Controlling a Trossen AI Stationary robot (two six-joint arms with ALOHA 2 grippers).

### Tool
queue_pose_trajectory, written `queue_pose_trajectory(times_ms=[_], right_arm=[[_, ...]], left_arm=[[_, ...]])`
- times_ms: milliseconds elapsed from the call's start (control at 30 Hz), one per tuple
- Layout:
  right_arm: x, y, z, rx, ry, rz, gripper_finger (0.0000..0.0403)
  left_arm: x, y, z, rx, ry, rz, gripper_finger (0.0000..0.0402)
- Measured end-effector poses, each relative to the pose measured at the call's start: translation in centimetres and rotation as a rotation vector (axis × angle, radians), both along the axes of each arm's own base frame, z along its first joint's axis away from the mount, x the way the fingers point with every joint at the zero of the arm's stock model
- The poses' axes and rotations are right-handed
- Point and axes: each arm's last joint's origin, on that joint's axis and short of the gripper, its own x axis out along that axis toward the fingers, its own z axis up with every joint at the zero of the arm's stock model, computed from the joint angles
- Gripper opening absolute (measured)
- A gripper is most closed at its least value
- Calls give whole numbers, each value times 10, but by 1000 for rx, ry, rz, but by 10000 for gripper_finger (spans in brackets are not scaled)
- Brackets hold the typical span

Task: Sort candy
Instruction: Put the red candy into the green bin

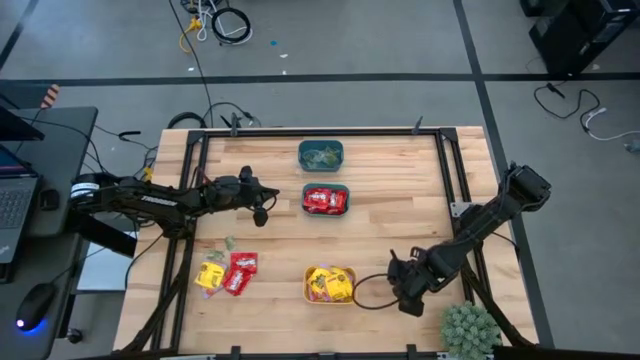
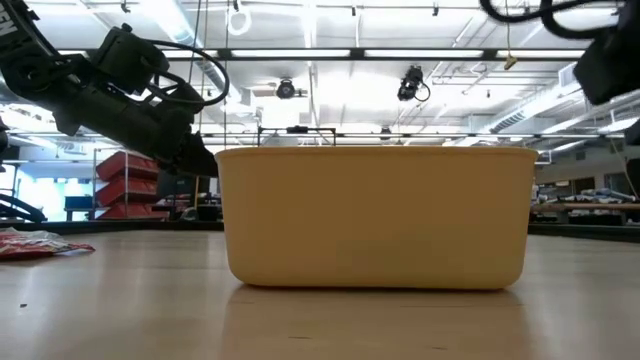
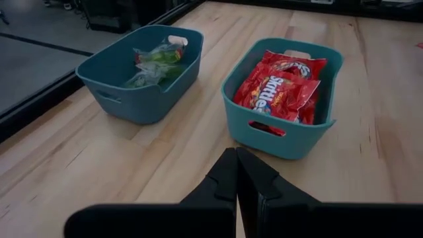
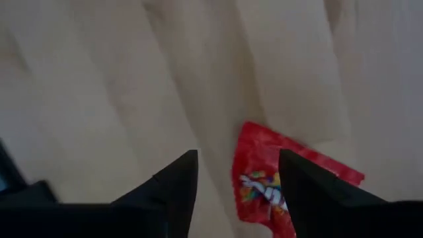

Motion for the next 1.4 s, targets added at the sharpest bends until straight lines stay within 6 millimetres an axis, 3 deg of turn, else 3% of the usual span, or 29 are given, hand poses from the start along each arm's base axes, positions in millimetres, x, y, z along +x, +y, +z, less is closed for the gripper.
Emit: queue_pose_trajectory(times_ms=[333,600,767,1067,1400], right_arm=[[-9,-6,-24,3,-14,6,133],[-12,-10,-29,-46,-23,78,13],[-4,-18,-26,-67,-35,99,3],[8,-19,2,-105,-2,195,11],[-12,4,3,-57,42,368,148]], left_arm=[[0,0,0,1,1,-1,3],[0,0,0,2,5,-1,3],[0,0,0,0,6,-1,3],[0,0,-1,-3,13,0,3],[-2,-1,-5,-27,53,6,3]])
